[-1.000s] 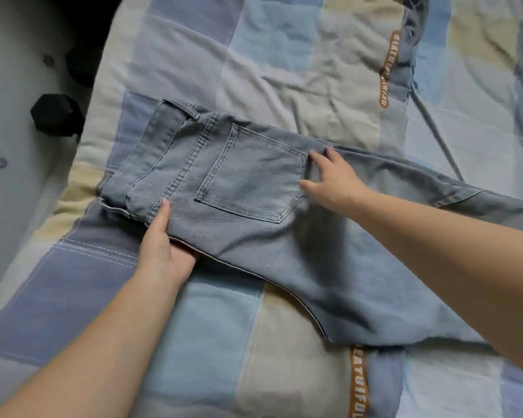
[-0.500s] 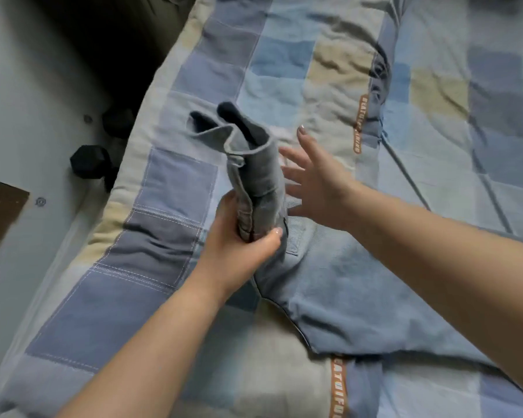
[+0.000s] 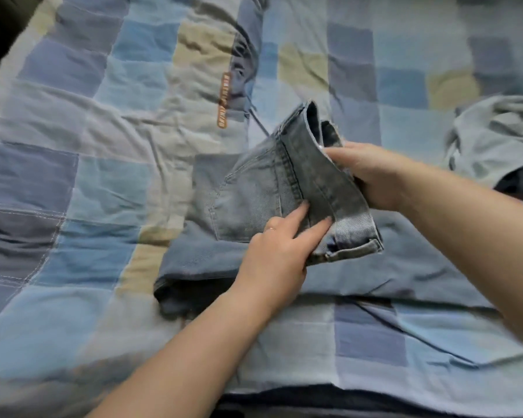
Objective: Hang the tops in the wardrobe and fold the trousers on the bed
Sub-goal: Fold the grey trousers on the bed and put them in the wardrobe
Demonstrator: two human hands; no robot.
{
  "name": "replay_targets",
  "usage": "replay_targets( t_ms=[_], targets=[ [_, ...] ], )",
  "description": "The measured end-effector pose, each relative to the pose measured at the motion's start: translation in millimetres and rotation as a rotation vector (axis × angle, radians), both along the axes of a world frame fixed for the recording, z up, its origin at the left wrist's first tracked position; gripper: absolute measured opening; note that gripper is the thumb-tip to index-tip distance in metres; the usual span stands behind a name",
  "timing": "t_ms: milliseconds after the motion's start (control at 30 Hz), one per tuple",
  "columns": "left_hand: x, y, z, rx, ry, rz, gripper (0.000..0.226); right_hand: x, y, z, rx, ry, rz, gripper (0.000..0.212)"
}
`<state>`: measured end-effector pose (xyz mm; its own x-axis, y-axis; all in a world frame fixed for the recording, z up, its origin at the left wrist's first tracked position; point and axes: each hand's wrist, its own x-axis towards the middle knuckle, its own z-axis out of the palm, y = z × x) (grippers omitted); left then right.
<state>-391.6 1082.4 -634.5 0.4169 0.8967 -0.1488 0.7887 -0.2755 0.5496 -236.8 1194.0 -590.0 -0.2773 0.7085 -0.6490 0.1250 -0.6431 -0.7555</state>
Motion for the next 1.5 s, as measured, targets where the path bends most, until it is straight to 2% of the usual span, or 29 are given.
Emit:
replay_targets(
  t_ms=[67,100,200,333,467,767,967,1133,1233,1333,1400,1500],
  targets=[
    [44.8,-9.2,-7.8,0.013,0.009,-0.042,0.079,42.4,-15.5,-3.0,-0.064,-0.071,-0.018,0.039],
    [63.3,-13.6,-12.6,0.020,0.023,-0.064,0.076,58.7,-22.5,-11.2,-0.011,-0.208,0.021,0.041],
    [118.5,-29.2,-27.4,0.045,0.059,-0.113,0.073,101.6,-49.1,-42.4,0.260,-0.664,0.036,0.026],
    [175.7,-49.2,-48.0,0.052,0.113,-0.162,0.080,158.8,-75.2,-73.2,0.290,-0.601,-0.205,0.036],
    [227.6,-53.6,-70.6,0.034,0.129,-0.242,0.089,223.7,-84.5,-88.3,0.283,-0.567,-0.305,0.040],
    [361.9,-49.8,-96.6,-0.025,-0.033,-0.315,0.063,371.1,-95.4,-115.1,0.211,-0.589,-0.391,0.035],
    [407.4,-51.2,-118.6,-0.058,0.011,-0.341,0.069,417.1,-97.9,-146.0,0.168,-0.572,-0.429,0.035],
    [411.7,-57.2,-137.8,-0.195,0.089,-0.421,0.081,430.3,-99.4,-165.1,0.109,-0.630,-0.387,0.039],
    [385.2,-60.1,-144.3,-0.259,0.099,-0.395,0.085,433.7,-100.2,-165.5,0.068,-0.754,-0.366,0.056],
    [328.2,-48.9,-147.6,-0.225,0.068,-0.249,0.072,410.8,-108.0,-158.0,0.267,-0.914,-0.284,0.055],
    [277.6,-34.6,-146.1,-0.143,0.123,-0.190,0.066,374.5,-114.8,-156.3,0.393,-0.870,-0.225,0.054],
    [213.4,-11.1,-147.6,0.026,0.329,-0.262,0.070,313.7,-122.9,-166.9,0.377,-0.704,-0.014,0.063]
  ],
)
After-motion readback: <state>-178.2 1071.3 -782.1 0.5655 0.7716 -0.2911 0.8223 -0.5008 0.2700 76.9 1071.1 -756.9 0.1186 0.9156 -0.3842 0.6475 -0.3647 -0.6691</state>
